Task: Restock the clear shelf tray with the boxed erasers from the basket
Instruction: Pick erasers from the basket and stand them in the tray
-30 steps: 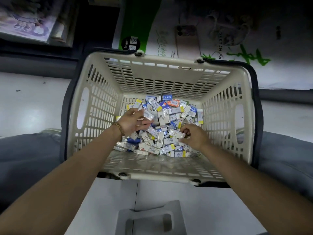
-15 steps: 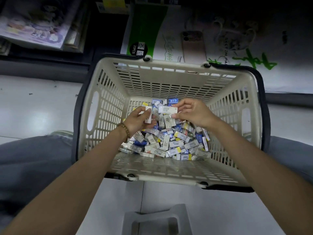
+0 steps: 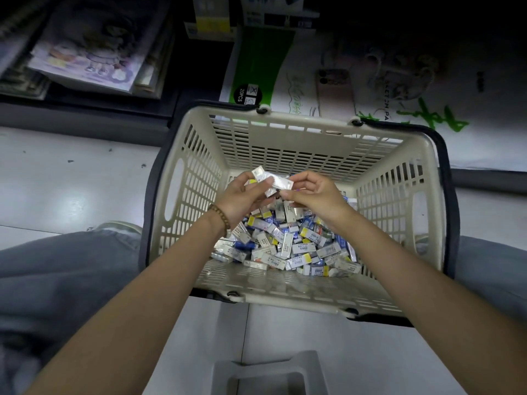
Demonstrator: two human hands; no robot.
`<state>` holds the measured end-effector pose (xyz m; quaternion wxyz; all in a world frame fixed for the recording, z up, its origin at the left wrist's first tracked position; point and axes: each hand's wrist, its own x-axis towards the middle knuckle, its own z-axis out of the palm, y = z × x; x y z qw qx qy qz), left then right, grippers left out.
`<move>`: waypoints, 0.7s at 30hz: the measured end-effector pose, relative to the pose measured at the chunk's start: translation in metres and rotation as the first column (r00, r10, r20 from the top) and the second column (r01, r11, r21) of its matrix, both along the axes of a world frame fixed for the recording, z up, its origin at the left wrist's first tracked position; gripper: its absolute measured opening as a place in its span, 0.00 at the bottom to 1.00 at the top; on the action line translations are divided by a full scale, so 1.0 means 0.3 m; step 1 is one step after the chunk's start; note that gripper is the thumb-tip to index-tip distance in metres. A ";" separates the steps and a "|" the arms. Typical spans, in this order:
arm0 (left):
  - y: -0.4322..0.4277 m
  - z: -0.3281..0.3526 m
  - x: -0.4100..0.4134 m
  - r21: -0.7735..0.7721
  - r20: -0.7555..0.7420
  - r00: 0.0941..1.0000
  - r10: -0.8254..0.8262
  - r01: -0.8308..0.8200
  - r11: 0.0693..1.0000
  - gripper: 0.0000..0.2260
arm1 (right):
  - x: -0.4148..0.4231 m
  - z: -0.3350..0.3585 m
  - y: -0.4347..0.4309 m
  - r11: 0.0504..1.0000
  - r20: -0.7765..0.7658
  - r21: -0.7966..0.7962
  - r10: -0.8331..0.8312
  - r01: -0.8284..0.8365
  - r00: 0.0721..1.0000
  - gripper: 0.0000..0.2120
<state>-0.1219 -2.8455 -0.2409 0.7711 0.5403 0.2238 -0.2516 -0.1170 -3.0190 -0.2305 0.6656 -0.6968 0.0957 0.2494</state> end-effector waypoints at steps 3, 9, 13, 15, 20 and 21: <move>0.002 0.022 0.016 0.097 -0.007 0.999 -0.049 0.049 0.994 0.14 | 0.010 0.009 0.005 0.977 -0.147 0.148 -0.132 0.154 0.980 0.11; 0.011 0.041 0.025 0.085 -0.052 0.899 -0.435 0.438 0.895 0.10 | 0.032 0.018 -0.013 0.996 -0.084 0.038 0.089 -0.086 0.993 0.13; 0.024 -0.013 0.027 -0.049 -0.127 0.920 -0.371 0.367 0.929 0.05 | 0.041 -0.065 -0.040 0.997 -0.137 -0.081 -0.007 -0.004 0.991 0.09; 0.057 -0.058 0.022 -0.112 -0.208 0.936 -0.284 0.266 0.957 0.07 | 0.034 -0.140 -0.083 0.947 -0.164 -0.321 -0.049 -0.006 0.985 0.12; 0.101 -0.148 0.002 -0.087 -0.321 0.933 -0.164 0.143 0.986 0.11 | 0.007 -0.254 -0.044 0.803 -0.209 -0.559 0.107 -0.208 0.972 0.26; 0.097 -0.156 0.003 -0.054 -0.329 0.935 -0.134 0.123 0.991 0.12 | 0.013 -0.263 -0.021 0.777 -0.196 -0.588 0.136 -0.227 0.971 0.27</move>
